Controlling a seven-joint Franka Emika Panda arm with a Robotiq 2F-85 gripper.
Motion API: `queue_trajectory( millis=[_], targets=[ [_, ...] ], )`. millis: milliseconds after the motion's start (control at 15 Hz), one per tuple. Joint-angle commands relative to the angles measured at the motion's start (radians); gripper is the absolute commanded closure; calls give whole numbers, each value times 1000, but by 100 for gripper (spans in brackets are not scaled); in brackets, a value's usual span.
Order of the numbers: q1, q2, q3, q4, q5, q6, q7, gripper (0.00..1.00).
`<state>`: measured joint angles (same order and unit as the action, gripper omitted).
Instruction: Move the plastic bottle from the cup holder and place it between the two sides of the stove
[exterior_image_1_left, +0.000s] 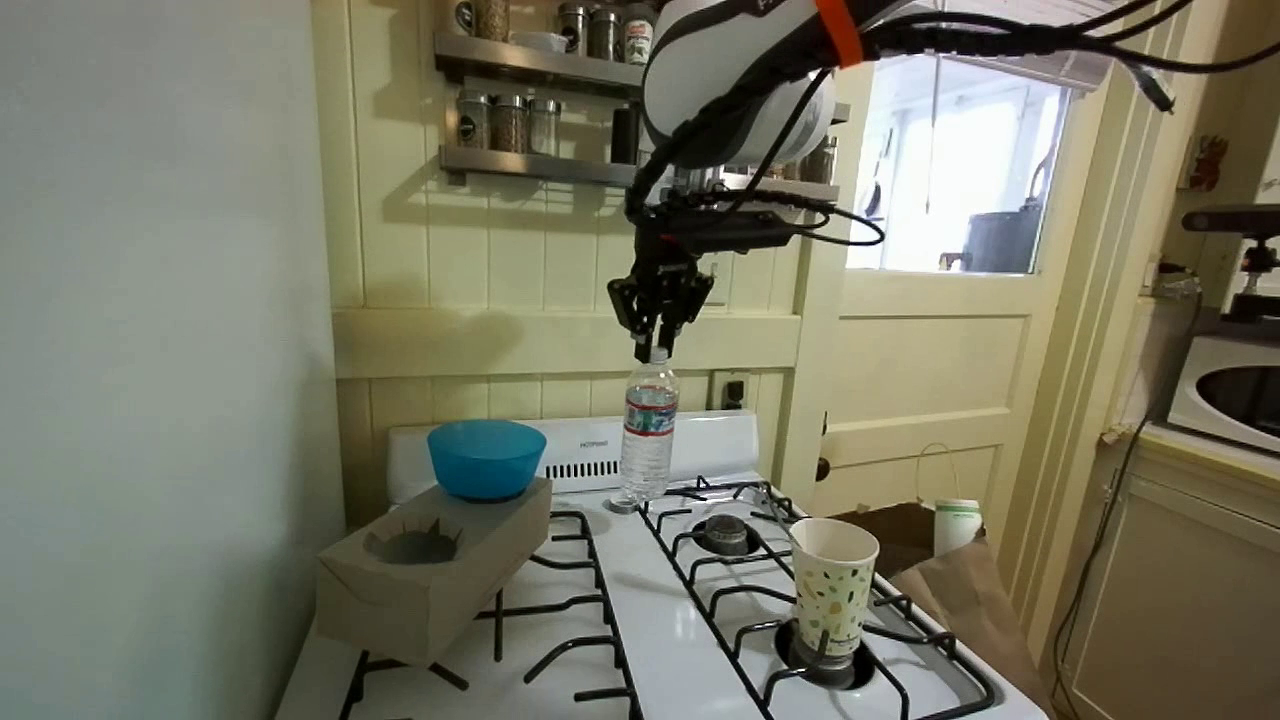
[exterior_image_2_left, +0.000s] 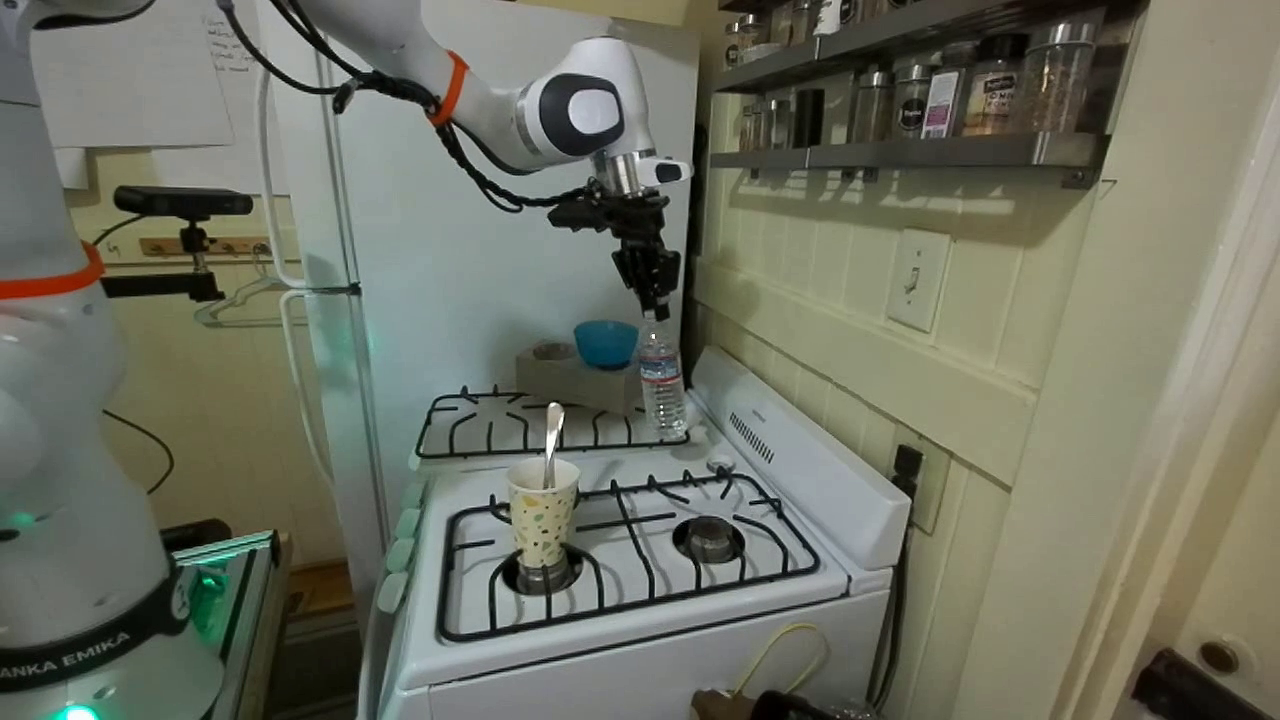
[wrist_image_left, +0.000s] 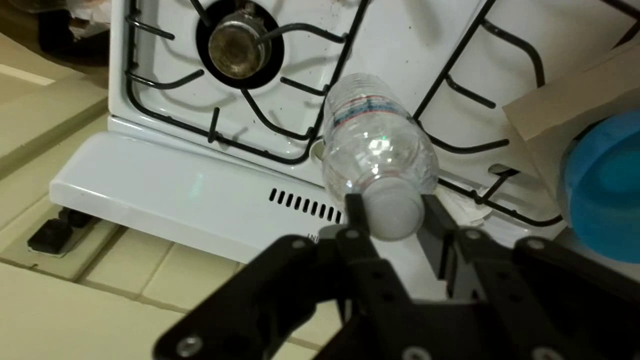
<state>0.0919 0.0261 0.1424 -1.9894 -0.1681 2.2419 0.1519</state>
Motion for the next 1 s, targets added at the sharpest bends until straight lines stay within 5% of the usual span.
queue_trajectory(
  millis=[0,933],
  targets=[
    [-1,31,-23,7,78,48,-55,92],
    [20,153,-39,81,48,10,-13,92]
  ],
)
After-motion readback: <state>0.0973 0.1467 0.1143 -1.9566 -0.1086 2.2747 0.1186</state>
